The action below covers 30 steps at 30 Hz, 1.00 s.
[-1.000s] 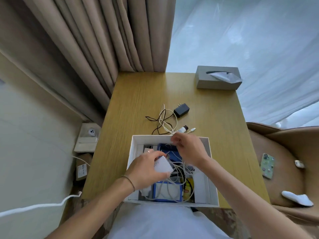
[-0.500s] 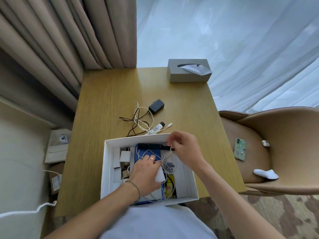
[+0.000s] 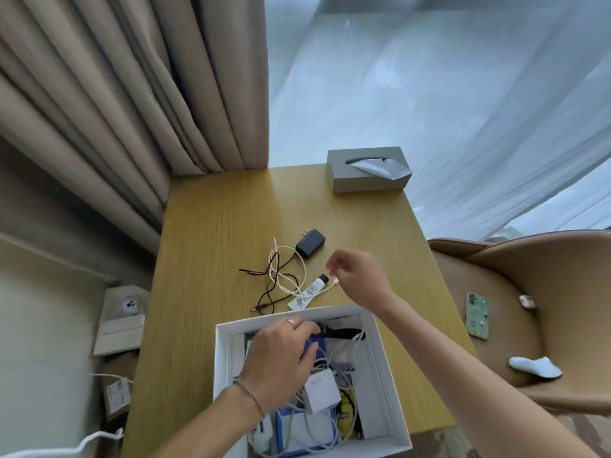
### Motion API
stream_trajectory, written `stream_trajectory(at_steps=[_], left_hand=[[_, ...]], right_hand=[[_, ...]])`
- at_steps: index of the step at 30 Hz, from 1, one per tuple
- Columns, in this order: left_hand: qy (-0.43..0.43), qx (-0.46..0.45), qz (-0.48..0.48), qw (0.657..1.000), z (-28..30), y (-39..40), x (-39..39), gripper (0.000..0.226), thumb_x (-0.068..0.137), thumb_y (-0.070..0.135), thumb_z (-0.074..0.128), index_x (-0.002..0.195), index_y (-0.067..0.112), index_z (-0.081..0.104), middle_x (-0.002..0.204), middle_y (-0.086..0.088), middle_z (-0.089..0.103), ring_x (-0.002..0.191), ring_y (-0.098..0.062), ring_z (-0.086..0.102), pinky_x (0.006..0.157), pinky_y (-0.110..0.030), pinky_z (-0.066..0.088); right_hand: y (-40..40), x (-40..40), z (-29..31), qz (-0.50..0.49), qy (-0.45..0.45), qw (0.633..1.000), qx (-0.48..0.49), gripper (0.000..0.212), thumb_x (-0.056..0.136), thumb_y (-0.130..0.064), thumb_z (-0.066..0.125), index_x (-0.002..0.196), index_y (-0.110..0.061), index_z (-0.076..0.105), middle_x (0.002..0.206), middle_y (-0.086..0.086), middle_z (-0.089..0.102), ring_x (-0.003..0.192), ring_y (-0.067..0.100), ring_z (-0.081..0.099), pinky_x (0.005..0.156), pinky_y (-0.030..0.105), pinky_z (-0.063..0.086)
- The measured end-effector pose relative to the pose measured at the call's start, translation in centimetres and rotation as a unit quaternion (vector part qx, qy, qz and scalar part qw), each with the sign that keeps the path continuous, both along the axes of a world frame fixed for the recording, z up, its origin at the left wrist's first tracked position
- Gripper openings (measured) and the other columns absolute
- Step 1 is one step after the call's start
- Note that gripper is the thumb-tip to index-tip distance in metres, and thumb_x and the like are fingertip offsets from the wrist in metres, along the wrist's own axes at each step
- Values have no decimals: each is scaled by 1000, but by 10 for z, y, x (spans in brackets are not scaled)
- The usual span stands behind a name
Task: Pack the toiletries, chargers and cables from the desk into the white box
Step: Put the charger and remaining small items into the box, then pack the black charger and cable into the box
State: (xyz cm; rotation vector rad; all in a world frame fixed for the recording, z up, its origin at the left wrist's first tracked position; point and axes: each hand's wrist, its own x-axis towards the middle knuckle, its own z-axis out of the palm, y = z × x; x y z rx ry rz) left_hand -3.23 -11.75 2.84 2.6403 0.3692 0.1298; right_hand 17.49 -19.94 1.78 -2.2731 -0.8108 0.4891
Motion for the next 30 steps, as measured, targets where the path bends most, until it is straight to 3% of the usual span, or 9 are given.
stream_trajectory(at_steps=[4,8,13,19,24,27,30], left_hand=[[-22,-18,28,999,14,33,19,15,91,31,57,100,29,68,87,16,63,77,-4,58,62,-23,52],[-12,-31,55,998,14,62,31,12,93,30,60,101,31,68,86,19,62,79,-1,58,65,-24,54],[2,-28,55,998,7,89,38,12,94,30,58,100,33,67,83,20,61,77,2,57,62,-20,52],[35,-56,38,997,-5,100,51,14,96,32,55,102,31,68,87,18,64,80,1,61,70,-25,56],[96,-158,8,983,-21,91,74,15,93,27,59,102,29,71,86,16,67,76,2,62,69,-23,56],[146,-114,9,983,-39,90,90,22,92,15,53,101,24,70,90,6,66,68,-7,59,54,-22,45],[163,-76,-18,983,-53,92,105,27,92,7,48,101,20,69,96,1,63,78,-14,59,61,-23,44]], right_hand=[[32,20,-23,74,-69,989,-110,27,91,-6,54,100,-20,76,99,-5,77,88,16,71,73,32,58],[51,32,-55,176,-129,952,-213,35,86,3,60,109,-20,72,110,-2,73,99,20,66,74,30,53],[61,33,-87,266,-167,909,-274,26,91,0,61,110,-15,69,106,4,66,88,18,52,69,29,44],[62,41,-93,309,-176,887,-294,22,97,-15,61,118,-15,66,109,7,63,95,19,55,78,31,49],[50,43,-72,257,-157,916,-264,11,92,-14,65,103,-13,63,96,2,62,89,20,54,69,28,42],[34,41,-49,192,-138,948,-213,18,90,-24,71,104,-18,60,99,-1,65,89,19,55,70,29,45],[10,39,-29,89,-113,977,-159,22,90,-32,73,106,-22,61,101,-7,66,93,16,58,75,31,50]])
